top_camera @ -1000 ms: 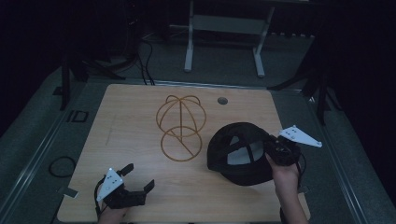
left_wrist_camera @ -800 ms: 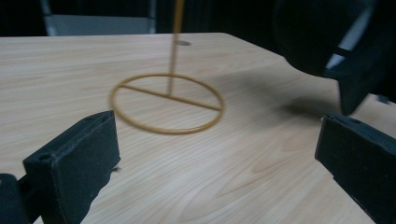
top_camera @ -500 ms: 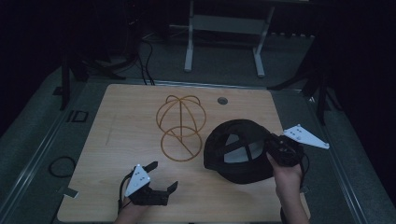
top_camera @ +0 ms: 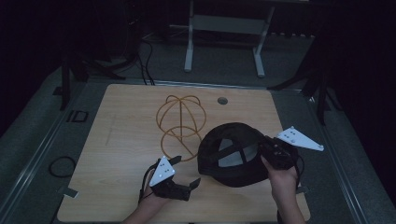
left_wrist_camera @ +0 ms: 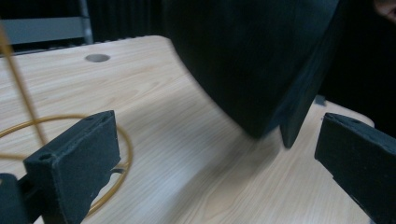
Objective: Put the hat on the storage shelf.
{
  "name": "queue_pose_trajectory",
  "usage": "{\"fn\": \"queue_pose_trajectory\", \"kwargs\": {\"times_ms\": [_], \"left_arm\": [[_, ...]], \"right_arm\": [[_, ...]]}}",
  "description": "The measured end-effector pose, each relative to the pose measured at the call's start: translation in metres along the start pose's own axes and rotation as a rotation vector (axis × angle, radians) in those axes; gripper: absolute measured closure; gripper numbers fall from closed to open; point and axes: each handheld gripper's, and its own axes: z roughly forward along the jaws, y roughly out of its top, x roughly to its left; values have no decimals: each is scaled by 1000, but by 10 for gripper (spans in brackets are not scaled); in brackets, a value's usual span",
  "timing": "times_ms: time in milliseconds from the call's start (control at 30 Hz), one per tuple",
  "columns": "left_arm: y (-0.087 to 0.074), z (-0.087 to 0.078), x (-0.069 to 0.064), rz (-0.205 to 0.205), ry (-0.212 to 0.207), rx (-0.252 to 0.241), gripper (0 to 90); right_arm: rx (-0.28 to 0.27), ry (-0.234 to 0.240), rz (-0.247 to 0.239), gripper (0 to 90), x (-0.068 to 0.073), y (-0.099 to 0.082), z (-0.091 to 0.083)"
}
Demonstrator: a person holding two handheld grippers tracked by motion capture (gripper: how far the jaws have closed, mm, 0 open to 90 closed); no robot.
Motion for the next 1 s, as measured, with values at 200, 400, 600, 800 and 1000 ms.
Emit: {"fn": "queue_pose_trajectory", "kwargs": {"times_ms": [200,400,600,800,1000], "left_arm": [[15,12,-4,0,-11,-20,66],[25,15,0,-30,-33,-37,217],[25,16,2,-69,-43,-43,463],[26,19,2,-104,3,-24,750],[37,16,-2,-105,79,-56,880]], "right_arm": [[9,36,-9,884,6,-3,2],[-2,79,-37,884,15,-2,-4],[-4,107,-47,884,17,-3,-9],[18,139,-69,884,22,-6,-7],[27,124,-60,883,22,-11,-6]]}}
